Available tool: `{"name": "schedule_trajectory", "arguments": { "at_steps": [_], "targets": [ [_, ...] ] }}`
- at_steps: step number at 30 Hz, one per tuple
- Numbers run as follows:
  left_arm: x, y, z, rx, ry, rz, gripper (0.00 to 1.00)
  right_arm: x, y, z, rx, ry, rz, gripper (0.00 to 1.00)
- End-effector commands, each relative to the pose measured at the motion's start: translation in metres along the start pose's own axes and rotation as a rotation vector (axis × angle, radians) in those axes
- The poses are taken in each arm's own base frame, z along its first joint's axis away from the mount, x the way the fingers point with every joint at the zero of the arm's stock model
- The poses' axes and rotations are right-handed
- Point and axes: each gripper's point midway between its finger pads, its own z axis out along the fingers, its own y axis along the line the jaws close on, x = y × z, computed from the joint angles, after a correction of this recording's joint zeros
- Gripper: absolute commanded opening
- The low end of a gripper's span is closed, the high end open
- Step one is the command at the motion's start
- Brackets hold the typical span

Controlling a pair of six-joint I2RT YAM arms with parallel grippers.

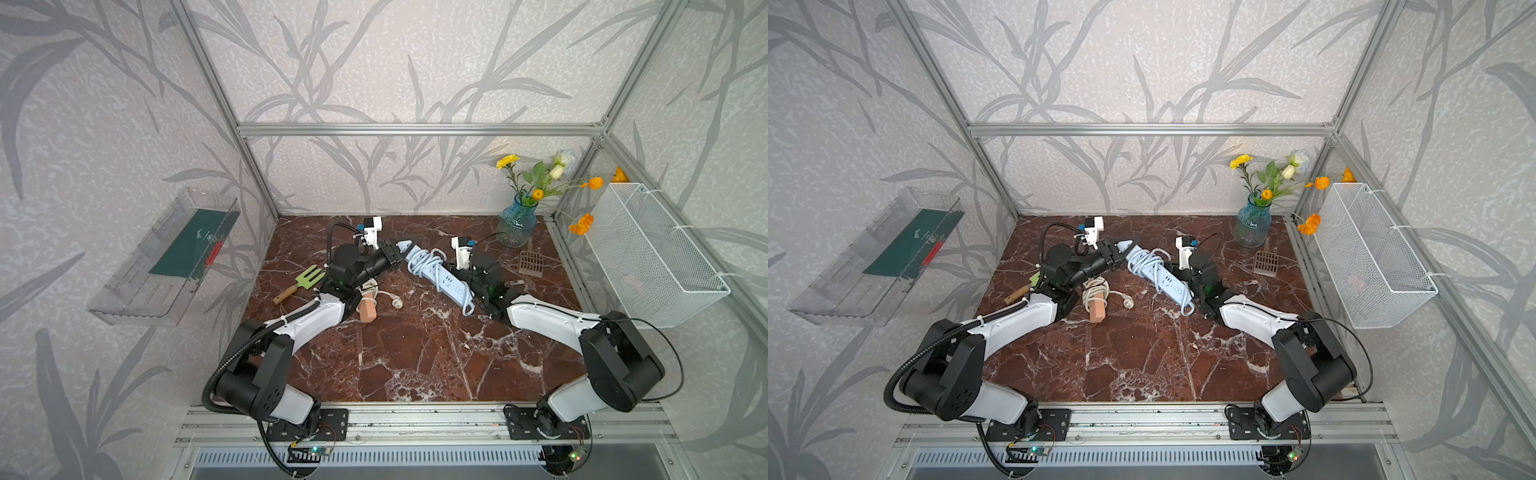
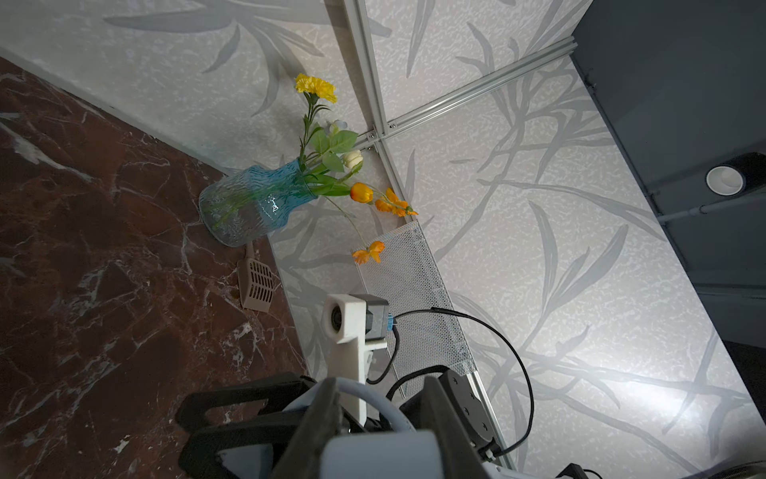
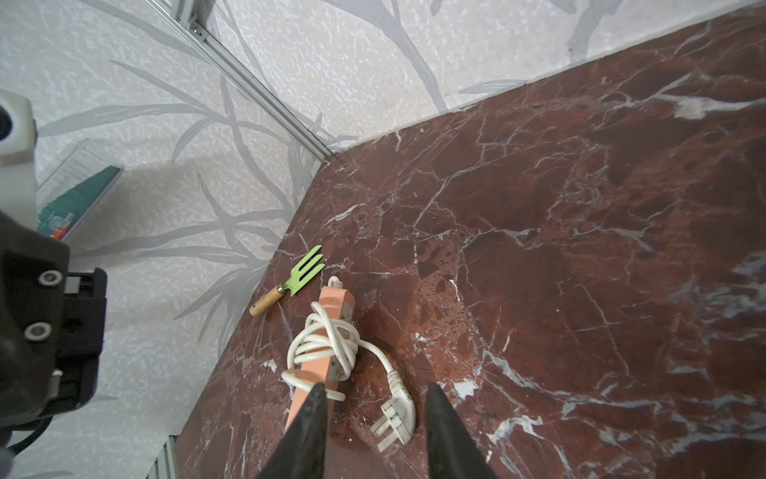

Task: Wrap the cord around the power strip
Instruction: Place the power strip at the center of the board.

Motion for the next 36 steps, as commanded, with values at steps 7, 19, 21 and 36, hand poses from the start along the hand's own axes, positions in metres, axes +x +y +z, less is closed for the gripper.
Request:
{"name": "schedule_trajectory", "arguments": {
  "at_steps": [7, 19, 21, 36],
  "targets": [
    [-0.029, 0.037, 0.007, -0.073, -0.125, 0.059, 0.00, 0.035, -0.004, -0.010, -0.079, 0.131, -0.036, 0.14],
    [0.013, 0.135, 0.066, -0.136, 0.095, -0.033, 0.00, 0.091, -0.103, -0.036, 0.346, 0.347, -0.154, 0.17],
    [0.019, 0.145, 0.074, -0.156, 0.116, -0.026, 0.00, 0.099, -0.111, -0.038, 0.380, 0.384, -0.149, 0.17],
    [0.066, 0.216, 0.088, -0.265, 0.278, -0.066, 0.00, 0.114, -0.149, -0.066, 0.628, 0.586, -0.217, 0.34]
  ]
}}
